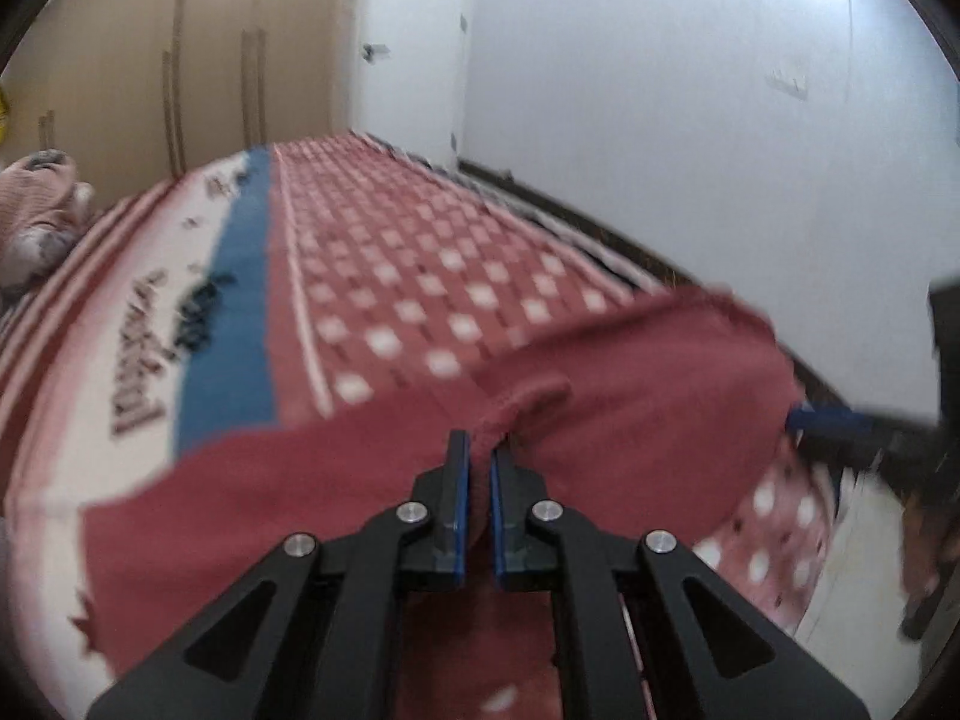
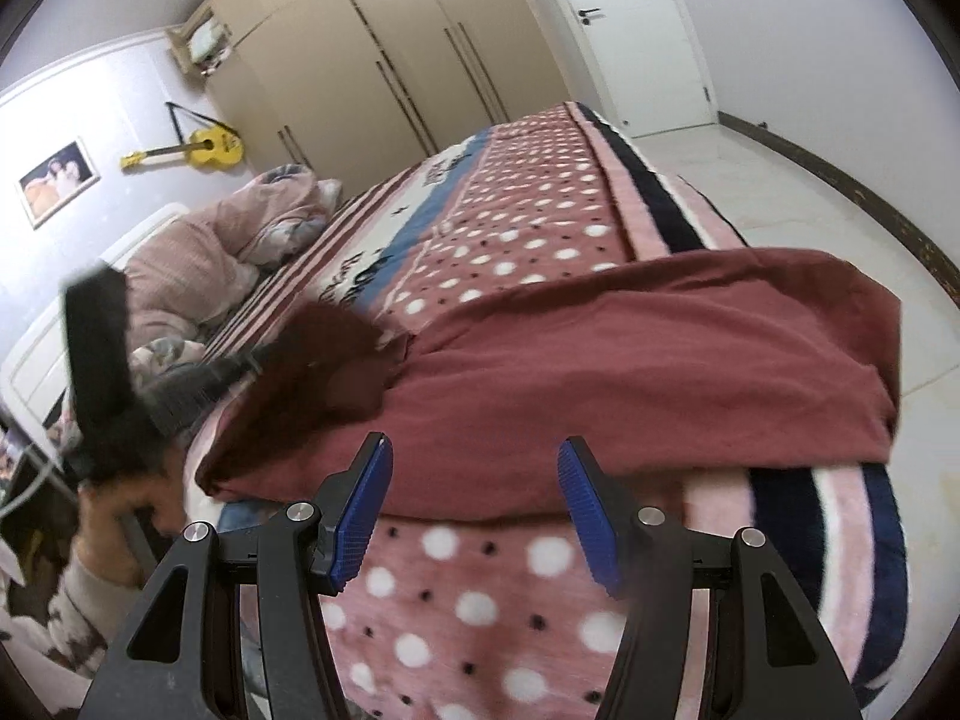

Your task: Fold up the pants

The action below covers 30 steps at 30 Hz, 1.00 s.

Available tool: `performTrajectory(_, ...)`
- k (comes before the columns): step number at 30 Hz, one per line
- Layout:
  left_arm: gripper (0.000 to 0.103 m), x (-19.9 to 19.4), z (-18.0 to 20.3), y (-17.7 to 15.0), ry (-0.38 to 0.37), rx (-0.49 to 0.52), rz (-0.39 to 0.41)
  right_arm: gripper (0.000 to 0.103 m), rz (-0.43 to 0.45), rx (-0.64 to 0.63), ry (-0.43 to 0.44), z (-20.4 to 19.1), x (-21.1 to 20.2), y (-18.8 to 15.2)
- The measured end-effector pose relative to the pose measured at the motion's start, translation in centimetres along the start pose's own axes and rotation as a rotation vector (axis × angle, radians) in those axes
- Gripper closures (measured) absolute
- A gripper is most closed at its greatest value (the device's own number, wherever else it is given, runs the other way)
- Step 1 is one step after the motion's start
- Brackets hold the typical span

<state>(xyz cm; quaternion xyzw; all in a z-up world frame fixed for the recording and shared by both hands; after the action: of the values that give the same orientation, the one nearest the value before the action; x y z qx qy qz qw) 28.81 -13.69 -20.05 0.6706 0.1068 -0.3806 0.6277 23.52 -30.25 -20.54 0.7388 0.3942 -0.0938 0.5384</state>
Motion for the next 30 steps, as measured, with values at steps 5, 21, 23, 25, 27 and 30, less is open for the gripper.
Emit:
performTrajectory(5, 0.097, 0.1, -0.1, -1.6, -0.025, -0.024, -0.04, 0.049, -0.009, 0.001, -0.01, 0.5, 0.2, -0.1)
performTrajectory(21, 0.051, -10.6, -10.1, -4.5, 0.098, -0.167, 0.055, 0.048, -0.103, -0.031, 0.143, -7.2, 9.2, 1.2)
performTrajectory(23, 0.049, -10.8, -11.1, -5.1, 0.113, -0.179, 0.058, 0.048, -0.129, -0.044, 0.125, -7.4, 10.7, 1.0)
performTrajectory(25, 0.049, -10.9, -11.9, -5.7, 0.119, -0.189, 0.057, 0.048, -0.168, -0.05, 0.105, -7.4, 12.4, 0.6)
performTrajectory(27, 0.049, -10.8, -12.7, -6.2, 0.114, -0.21, 0.061, 0.046, -0.182, -0.058, 0.1, -7.5, 13.2, 0.4)
performTrajectory(30, 0.049, -10.6, -13.7, -6.8, 0.106, -0.249, 0.06, 0.046, -0.187, -0.07, 0.131, -8.4, 14.0, 0.5)
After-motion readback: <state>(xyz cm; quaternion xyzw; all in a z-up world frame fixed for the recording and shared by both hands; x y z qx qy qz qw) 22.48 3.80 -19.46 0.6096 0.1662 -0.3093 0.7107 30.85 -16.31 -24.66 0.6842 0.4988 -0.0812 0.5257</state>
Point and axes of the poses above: each gripper's, at about its wrist camera, not at the fingertips, and x roughly the way its jaws point, z to its right, y to its top, the point moved 10 cm from there along x, roughly the way its jaws point, and after that the axes turned 1 degree about z, right-handed, at the moved point
